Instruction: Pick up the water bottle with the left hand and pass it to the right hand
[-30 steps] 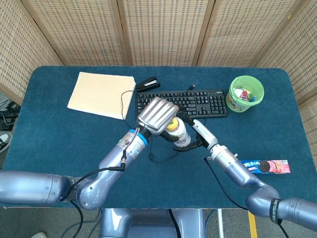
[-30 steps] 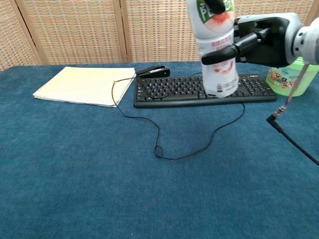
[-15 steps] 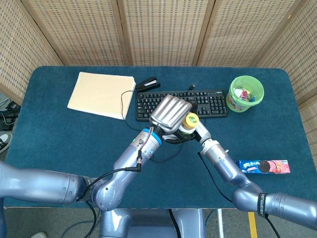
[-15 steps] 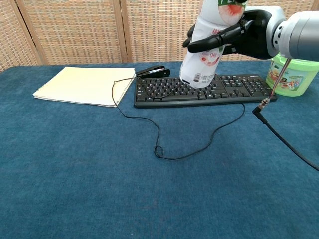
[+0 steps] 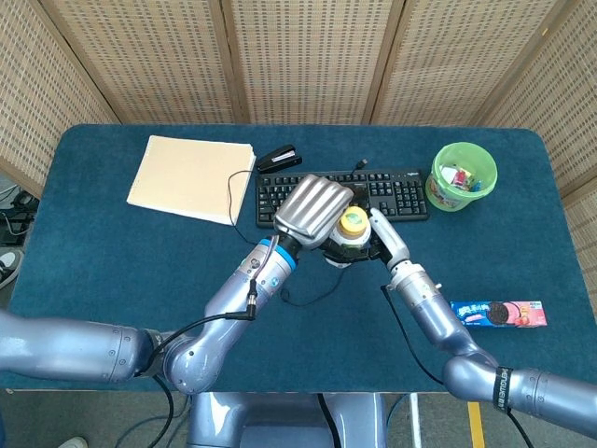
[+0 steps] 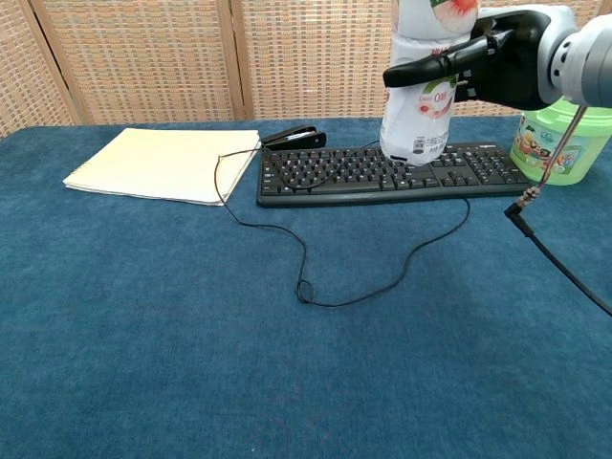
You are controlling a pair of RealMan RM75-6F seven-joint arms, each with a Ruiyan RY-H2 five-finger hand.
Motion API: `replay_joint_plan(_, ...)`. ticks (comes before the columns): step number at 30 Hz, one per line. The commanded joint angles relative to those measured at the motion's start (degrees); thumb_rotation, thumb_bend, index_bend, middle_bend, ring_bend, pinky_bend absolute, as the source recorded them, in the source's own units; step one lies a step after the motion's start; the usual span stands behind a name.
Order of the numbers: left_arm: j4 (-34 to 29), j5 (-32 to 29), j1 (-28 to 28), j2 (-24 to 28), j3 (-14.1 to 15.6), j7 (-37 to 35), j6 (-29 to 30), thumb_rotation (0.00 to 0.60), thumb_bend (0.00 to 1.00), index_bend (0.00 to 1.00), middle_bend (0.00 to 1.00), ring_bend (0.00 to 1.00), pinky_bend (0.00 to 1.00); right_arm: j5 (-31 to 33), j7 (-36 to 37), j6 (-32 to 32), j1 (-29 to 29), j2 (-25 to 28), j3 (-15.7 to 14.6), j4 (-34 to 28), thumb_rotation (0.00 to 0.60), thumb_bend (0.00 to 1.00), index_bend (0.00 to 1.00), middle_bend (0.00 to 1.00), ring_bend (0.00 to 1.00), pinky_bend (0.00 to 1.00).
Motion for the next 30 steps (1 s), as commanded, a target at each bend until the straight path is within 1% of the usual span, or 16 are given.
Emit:
replay_joint_plan(1, -1.5, 0.1, 1.3, 2.1, -0.5, -2.2, -2.5, 0.6, 0.02, 0.03, 0.0, 0.01, 0.07, -0.4, 0.5, -0.4, -0.4, 0.1, 0.2, 0.0, 0.6, 0.58, 0.73, 0.66, 0.88, 0.86)
replay_joint_plan(2, -1.7, 0.2, 1.5, 2.6, -0.6, -2.5, -2.9, 0.6, 0.0, 0.0, 0.0, 0.0, 0.02, -0.5, 0.7, -0.5, -0.5, 0.2, 0.3, 0.0, 0.6, 0.59, 0.73, 0.66, 0.88, 0.86)
replay_joint_plan(3, -2.1, 0.6, 1.8, 3.2, -0.7, -3.0, -3.1, 0.6, 0.0, 0.0, 0.0, 0.0, 0.0, -0.6, 1.0, -0.7, -0.6, 0.2, 0.4, 0.1, 0.6, 0.59, 0.73, 0.66, 0.88, 0.86)
replay_joint_plan(9, -5.1, 5.1, 5.1, 7.4, -1.1, -6.4, -3.0, 0.6, 0.0, 0.0, 0.0, 0.0, 0.0, -0.8, 1.7, -0.8, -1.5, 0.2, 0.6, 0.8, 0.6, 0.59, 0.73, 0.66, 0.88, 0.86)
replay_joint_plan(11, -6.4, 7.1, 6.9, 9.6, -1.1, -7.8, -2.6, 0.597, 0.0, 0.0, 0.0, 0.0, 0.0, -0.8, 1.7, -0.8, -1.8, 0.2, 0.6, 1.0, 0.6, 0.59, 0.73, 0.66, 0.88, 0.86)
replay_joint_plan(13, -8.3, 7.6, 9.2, 12.6, -1.2, -10.1, -3.8, 0.595, 0.0, 0.0, 0.0, 0.0, 0.0, -0.8, 1.9, -0.8, -2.1, 0.2, 0.6, 1.3, 0.6, 0.6, 0.73, 0.66, 0.88, 0.86)
replay_joint_plan(14, -9.2, 8.0, 11.3, 15.2, -1.0, -11.5, -4.0, 0.596, 0.0, 0.0, 0.0, 0.0, 0.0, -0.7, 2.0, -0.7, -2.5, 0.4, 0.6, 1.4, 0.6, 0.6, 0.74, 0.66, 0.88, 0.86)
replay_joint_plan(16, -10.8, 10.5, 14.5, 18.5, -0.6, -13.7, -4.6, 0.596, 0.0, 0.0, 0.0, 0.0, 0.0, -1.0, 2.2, -0.6, -2.9, 0.7, 0.6, 1.5, 0.6, 0.6, 0.74, 0.66, 0.88, 0.86)
replay_joint_plan(18, -12.1, 13.9, 18.2, 21.5, 0.4, -15.5, -4.1, 0.596, 0.0, 0.0, 0.0, 0.0, 0.0, -1.2, 2.3, -0.5, -3.4, 1.0, 0.7, 1.5, 0.6, 0.6, 0.74, 0.66, 0.88, 0.86)
replay_joint_plan(19, -12.6, 15.8, 20.2, 22.8, 1.3, -15.9, -3.1, 0.598, 0.0, 0.0, 0.0, 0.0, 0.0, -1.4, 2.3, -0.4, -3.7, 1.2, 0.7, 1.6, 0.6, 0.6, 0.74, 0.66, 0.88, 0.86)
replay_joint_plan(21, -13.9, 20.2, 24.6, 25.1, 4.3, -15.0, 0.3, 0.6, 0.0, 0.0, 0.0, 0.0, 0.0, -1.9, 2.3, -0.2, -4.2, 1.7, 0.6, 1.7, 0.6, 0.6, 0.74, 0.66, 0.88, 0.86)
replay_joint_plan(23, -16.0, 26.0, 31.9, 27.0, 9.9, -13.4, 7.5, 0.6, 0.0, 0.0, 0.0, 0.0, 0.0, -2.8, 1.9, 0.2, -4.9, 2.3, 0.3, 1.9, 0.6, 0.6, 0.74, 0.66, 0.88, 0.86)
replay_joint_plan(25, -16.7, 29.7, 37.0, 26.9, 13.5, -14.0, 11.4, 0.6, 0.0, 0.0, 0.0, 0.0, 0.0, -3.6, 1.7, 0.5, -5.3, 2.6, 0.0, 2.1, 0.6, 0.6, 0.74, 0.66, 0.88, 0.86)
replay_joint_plan(27, -16.0, 33.2, 42.9, 25.9, 18.0, -14.9, 15.5, 0.6, 0.0, 0.0, 0.0, 0.0, 0.0, -4.7, 1.3, 1.0, -5.8, 2.8, -0.3, 2.2, 0.6, 0.6, 0.74, 0.66, 0.88, 0.86)
replay_joint_plan(29, -13.4, 38.1, 48.0, 23.4, 21.6, -16.5, 19.2, 0.6, 0.0, 0.0, 0.0, 0.0, 0.0, -5.8, 0.7, 1.8, -6.3, 2.9, -0.7, 2.2, 0.6, 0.6, 0.74, 0.66, 0.88, 0.86)
replay_joint_plan(30, -12.1, 40.1, 49.8, 22.3, 22.6, -17.3, 20.5, 0.6, 0.0, 0.0, 0.0, 0.0, 0.0, -6.2, 0.6, 2.1, -6.5, 2.9, -0.8, 2.1, 0.6, 0.6, 0.74, 0.66, 0.88, 0.86)
